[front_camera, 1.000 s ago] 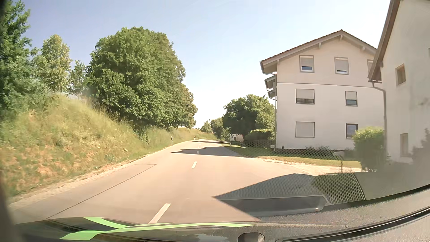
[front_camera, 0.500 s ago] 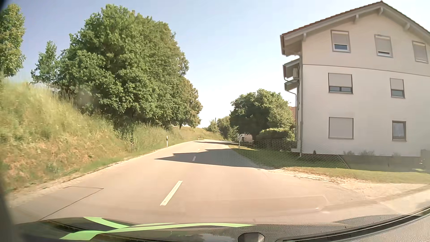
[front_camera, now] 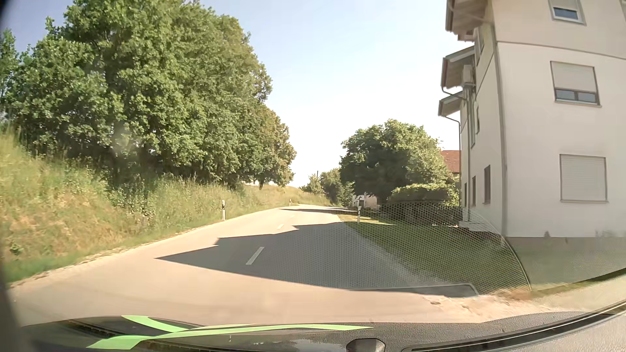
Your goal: Follow the waypoints while adhering to traffic rules and regulations
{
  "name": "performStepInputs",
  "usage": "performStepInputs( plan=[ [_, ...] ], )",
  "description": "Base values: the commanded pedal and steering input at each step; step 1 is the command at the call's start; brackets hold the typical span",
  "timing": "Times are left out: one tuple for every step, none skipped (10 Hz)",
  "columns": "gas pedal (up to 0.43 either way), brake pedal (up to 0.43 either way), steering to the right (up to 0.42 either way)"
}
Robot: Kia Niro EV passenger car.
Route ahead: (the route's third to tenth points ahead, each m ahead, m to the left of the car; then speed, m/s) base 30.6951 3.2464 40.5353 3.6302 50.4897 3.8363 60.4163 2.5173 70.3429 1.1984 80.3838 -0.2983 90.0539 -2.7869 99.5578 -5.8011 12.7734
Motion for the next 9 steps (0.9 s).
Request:
performStepInputs(
  plan=[
    [0.24,0.0,-0.02],
    [0.24,0.0,-0.022],
    [0.248,0.0,-0.023],
    [0.268,0.0,-0.023],
    [0.28,0.0,-0.023],
    [0.28,0.0,-0.023],
    [0.28,0.0,-0.021],
    [0.28,0.0,-0.019],
    [0.28,0.0,-0.016]
  ],
)
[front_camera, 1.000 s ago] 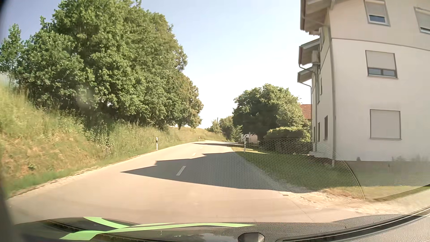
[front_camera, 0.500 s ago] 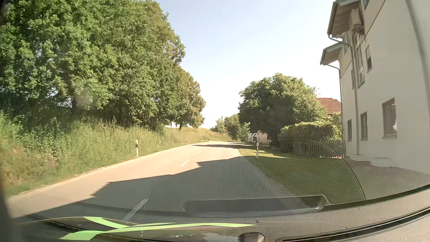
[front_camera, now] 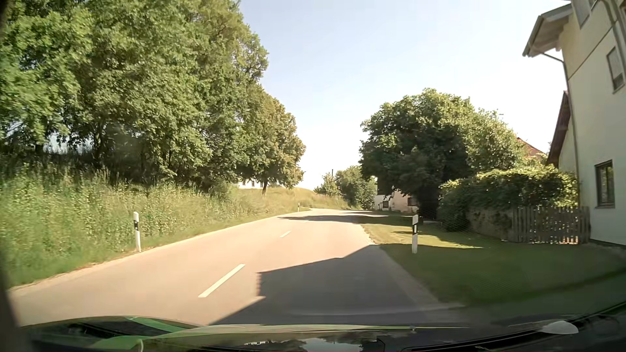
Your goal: Follow the waypoints while adhering to traffic rules and regulations
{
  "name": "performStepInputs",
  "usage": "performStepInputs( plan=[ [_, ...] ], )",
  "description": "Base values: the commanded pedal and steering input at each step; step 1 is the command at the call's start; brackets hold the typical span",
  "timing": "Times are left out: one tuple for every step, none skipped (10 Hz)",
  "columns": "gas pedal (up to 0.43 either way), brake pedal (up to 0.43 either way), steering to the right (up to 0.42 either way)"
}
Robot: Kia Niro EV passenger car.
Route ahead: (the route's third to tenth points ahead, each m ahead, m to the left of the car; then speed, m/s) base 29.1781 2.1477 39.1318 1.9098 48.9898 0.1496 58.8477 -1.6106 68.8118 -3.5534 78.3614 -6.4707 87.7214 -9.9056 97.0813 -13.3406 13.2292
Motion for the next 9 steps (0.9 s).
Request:
performStepInputs(
  plan=[
    [0.28,0.0,-0.014],
    [0.28,0.0,-0.014],
    [0.268,0.0,-0.014],
    [0.248,0.0,-0.011],
    [0.248,0.0,-0.008],
    [0.228,0.0,-0.004],
    [0.228,0.0,-0.001],
    [0.228,0.0,-0.001],
    [0.228,0.0,0.0]
  ],
)
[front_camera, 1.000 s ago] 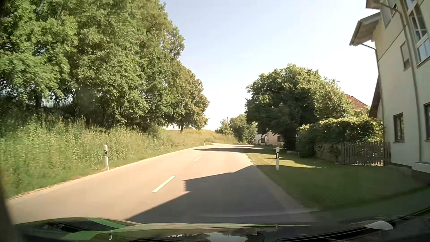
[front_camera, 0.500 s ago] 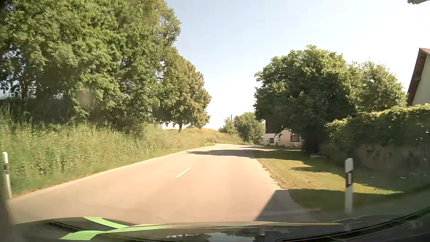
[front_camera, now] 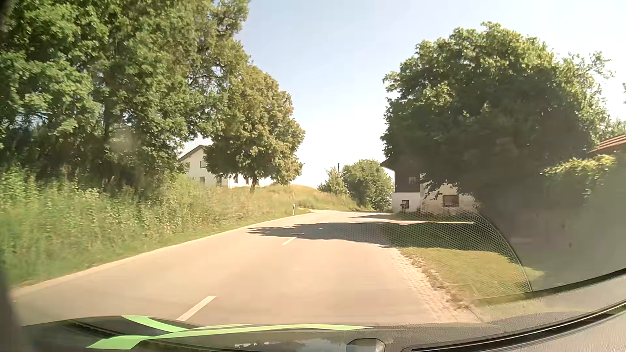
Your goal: Follow the waypoints while adhering to traffic rules and regulations
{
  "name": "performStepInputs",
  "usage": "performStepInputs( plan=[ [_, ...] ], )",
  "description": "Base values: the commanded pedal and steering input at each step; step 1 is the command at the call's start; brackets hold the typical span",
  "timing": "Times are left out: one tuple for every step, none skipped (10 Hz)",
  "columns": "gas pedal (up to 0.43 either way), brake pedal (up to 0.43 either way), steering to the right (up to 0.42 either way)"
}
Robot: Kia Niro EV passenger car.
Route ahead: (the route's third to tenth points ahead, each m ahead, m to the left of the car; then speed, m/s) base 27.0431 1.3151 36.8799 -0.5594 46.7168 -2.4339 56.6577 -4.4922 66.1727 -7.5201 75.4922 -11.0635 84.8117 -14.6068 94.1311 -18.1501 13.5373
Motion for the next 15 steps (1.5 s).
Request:
performStepInputs(
  plan=[
    [0.228,0.0,0.001],
    [0.228,0.0,0.004],
    [0.228,0.0,0.007],
    [0.228,0.0,0.008],
    [0.189,0.0,0.009],
    [0.189,0.0,0.008],
    [0.177,0.0,0.009],
    [0.157,0.0,0.01],
    [0.157,0.0,0.013],
    [0.157,0.0,0.015],
    [0.157,0.0,0.017],
    [0.157,0.0,0.017],
    [0.157,0.0,0.017],
    [0.157,0.0,0.017],
    [0.15,0.0,0.017]
  ],
)
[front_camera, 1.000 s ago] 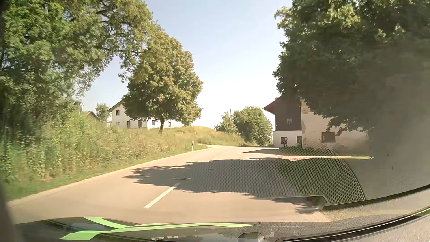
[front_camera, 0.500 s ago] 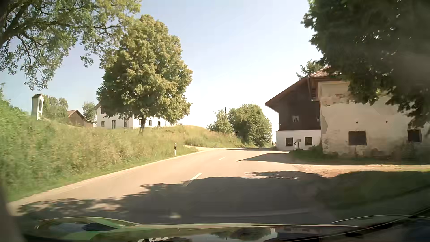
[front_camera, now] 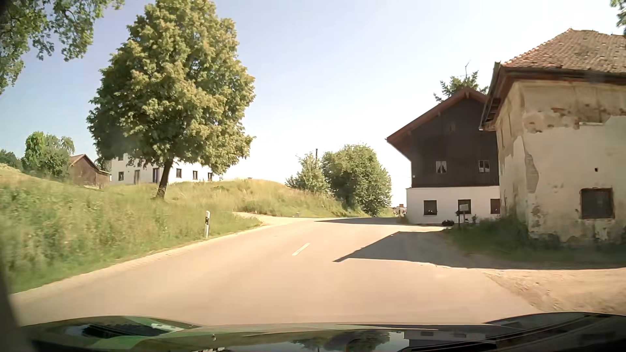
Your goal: Follow the waypoints while adhering to traffic rules and regulations
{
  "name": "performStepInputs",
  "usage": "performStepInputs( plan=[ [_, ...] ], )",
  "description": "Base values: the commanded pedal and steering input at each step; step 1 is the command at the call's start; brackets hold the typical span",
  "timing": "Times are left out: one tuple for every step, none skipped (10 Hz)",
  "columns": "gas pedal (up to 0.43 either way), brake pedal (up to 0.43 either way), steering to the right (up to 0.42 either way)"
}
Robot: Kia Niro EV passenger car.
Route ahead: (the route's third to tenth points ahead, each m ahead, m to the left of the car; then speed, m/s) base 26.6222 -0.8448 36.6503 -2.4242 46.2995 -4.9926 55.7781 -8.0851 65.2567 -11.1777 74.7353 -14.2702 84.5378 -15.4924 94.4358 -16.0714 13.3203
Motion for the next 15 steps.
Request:
performStepInputs(
  plan=[
    [0.118,0.0,0.017],
    [0.118,0.0,0.019],
    [0.118,0.0,0.023],
    [0.118,0.0,0.026],
    [0.118,0.0,0.029],
    [0.118,0.0,0.029],
    [0.13,0.0,0.03],
    [0.13,0.0,0.032],
    [0.138,0.0,0.034],
    [0.138,0.0,0.037],
    [0.138,0.0,0.038],
    [0.15,0.0,0.037],
    [0.15,0.0,0.039],
    [0.15,0.0,0.044],
    [0.15,0.0,0.05]
  ],
)
